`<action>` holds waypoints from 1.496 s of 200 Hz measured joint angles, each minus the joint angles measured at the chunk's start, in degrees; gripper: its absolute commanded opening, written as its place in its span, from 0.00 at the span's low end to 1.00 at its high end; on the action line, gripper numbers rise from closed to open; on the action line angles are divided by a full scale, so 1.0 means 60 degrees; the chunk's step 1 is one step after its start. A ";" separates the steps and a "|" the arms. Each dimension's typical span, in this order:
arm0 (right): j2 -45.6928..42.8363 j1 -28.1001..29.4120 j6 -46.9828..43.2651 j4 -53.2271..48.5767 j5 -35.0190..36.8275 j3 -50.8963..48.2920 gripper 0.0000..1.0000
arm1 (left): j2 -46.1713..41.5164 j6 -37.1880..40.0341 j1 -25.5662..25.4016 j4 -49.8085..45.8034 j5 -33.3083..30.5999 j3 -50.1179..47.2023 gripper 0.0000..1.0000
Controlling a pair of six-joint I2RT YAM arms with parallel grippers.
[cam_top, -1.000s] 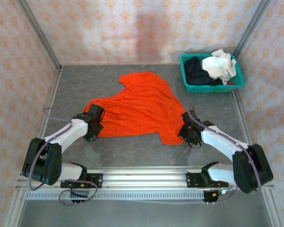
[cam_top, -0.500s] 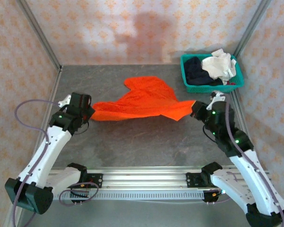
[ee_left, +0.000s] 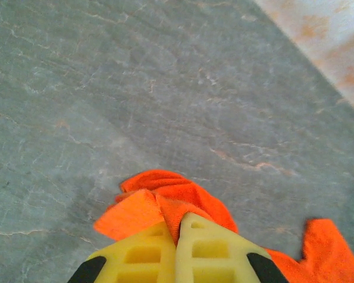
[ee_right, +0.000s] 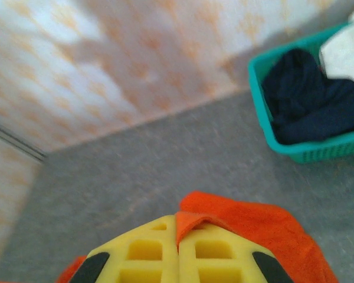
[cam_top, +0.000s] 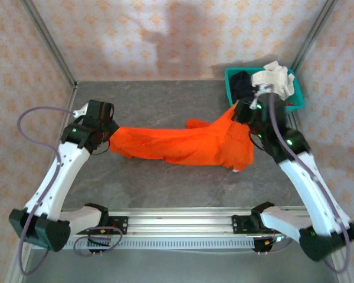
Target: Fold and stack the t-shirts
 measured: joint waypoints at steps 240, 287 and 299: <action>0.6550 -0.0572 -0.1865 0.1381 -0.1239 1.0262 0.00 | 0.4717 0.1840 0.2109 0.0565 0.1177 1.0612 0.00; 0.2616 -0.0568 -0.1628 0.2696 -0.2259 0.2739 0.00 | 0.0710 0.1588 0.2116 0.2106 0.1224 0.3180 0.00; 0.1803 -0.0568 -0.1290 0.2783 -0.2652 0.0998 0.00 | 0.0117 0.1537 0.2116 0.2087 0.1257 0.1384 0.00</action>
